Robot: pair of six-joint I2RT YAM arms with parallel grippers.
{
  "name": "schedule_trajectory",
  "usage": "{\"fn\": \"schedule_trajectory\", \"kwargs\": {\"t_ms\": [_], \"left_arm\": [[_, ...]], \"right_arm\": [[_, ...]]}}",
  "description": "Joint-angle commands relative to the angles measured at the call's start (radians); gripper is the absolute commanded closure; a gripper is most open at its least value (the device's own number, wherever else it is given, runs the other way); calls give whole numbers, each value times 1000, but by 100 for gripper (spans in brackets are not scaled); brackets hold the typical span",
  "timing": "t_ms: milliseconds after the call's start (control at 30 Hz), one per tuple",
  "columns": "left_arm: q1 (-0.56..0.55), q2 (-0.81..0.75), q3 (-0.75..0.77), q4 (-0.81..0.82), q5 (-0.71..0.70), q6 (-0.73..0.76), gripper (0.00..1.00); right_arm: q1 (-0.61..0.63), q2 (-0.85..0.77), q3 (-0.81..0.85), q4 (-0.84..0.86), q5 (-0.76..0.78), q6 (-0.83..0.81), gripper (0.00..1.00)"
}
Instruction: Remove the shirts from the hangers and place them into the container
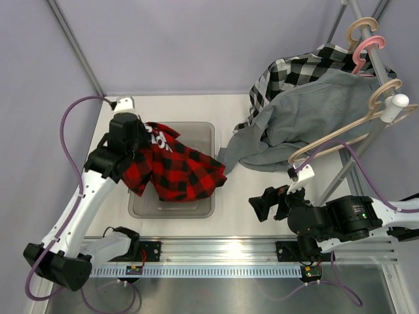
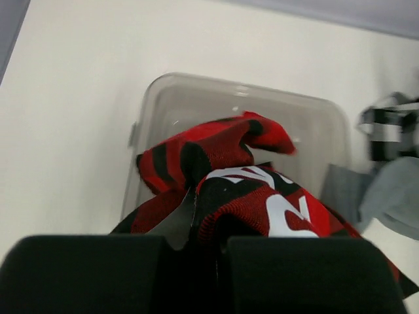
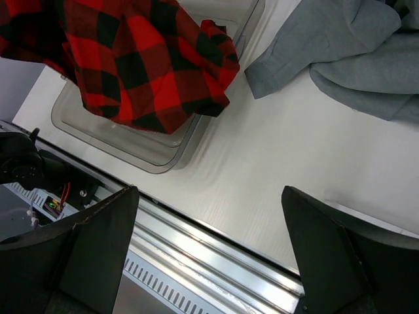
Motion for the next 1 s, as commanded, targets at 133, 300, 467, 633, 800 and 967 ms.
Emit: {"fn": "schedule_trajectory", "kwargs": {"t_ms": [133, 300, 467, 633, 800, 967], "left_arm": [[92, 125, -92, -39, 297, -182, 100], [89, 190, -221, 118, 455, -225, 100], [-9, 295, -206, 201, 629, -222, 100], [-3, 398, -261, 314, 708, -323, 79], [-14, 293, -251, 232, 485, -328, 40], [-169, 126, 0, 69, 138, -198, 6]], "right_arm": [[8, -9, 1, 62, 16, -39, 1], [8, -3, -2, 76, 13, -47, 1], [7, -2, -8, 85, 15, -45, 1], [8, 0, 1, 79, 7, -42, 1], [7, 0, -11, 46, 6, -10, 1], [8, -6, -69, 42, -3, 28, 1]]}}
